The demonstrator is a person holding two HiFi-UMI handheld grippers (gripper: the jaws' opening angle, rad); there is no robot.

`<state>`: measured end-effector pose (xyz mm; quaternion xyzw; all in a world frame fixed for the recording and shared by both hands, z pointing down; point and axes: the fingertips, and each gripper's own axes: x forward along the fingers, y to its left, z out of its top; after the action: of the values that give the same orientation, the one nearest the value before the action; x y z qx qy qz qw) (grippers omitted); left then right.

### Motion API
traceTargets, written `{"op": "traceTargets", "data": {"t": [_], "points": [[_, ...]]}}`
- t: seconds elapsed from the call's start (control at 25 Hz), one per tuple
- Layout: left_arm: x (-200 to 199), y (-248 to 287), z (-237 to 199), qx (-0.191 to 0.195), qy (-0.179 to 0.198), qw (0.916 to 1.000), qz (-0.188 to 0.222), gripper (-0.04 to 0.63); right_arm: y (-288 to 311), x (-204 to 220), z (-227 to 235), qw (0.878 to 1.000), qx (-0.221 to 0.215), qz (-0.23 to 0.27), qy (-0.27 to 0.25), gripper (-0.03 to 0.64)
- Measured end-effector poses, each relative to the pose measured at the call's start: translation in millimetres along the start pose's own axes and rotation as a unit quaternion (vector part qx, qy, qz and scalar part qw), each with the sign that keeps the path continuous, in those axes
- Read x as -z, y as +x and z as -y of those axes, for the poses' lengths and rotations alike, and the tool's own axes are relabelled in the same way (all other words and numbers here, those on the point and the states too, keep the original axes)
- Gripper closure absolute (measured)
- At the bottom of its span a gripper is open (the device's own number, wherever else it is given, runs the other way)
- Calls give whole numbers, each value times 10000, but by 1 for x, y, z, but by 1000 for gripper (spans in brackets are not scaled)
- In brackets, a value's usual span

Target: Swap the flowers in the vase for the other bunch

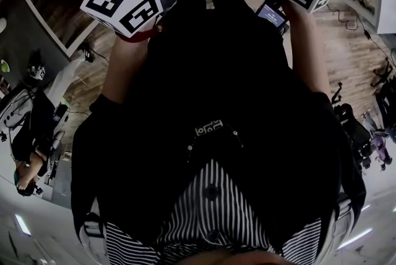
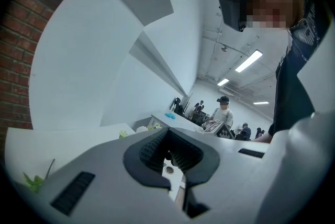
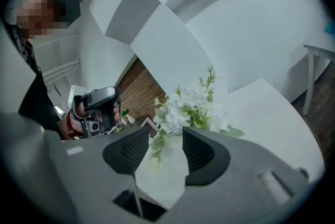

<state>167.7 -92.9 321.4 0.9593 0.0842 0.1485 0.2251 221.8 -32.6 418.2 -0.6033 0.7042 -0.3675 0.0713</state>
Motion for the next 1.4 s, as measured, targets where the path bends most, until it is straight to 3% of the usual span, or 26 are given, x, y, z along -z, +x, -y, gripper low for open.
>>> {"op": "traceTargets", "data": {"t": [0.36, 0.84, 1.16, 1.4], "points": [[8, -19, -27, -148, -131, 9998, -8, 589, 39, 40, 22, 9989, 122, -288, 357, 365], [-4, -22, -42, -273, -159, 9995, 16, 589, 70, 52, 58, 9969, 277, -251, 685, 344], [-4, -26, -53, -372, -222, 9991, 21, 589, 80, 49, 77, 9957, 401, 42, 828, 345], [-5, -35, -59, -430, -275, 9987, 31, 589, 83, 47, 75, 9964, 549, -22, 650, 513]]}}
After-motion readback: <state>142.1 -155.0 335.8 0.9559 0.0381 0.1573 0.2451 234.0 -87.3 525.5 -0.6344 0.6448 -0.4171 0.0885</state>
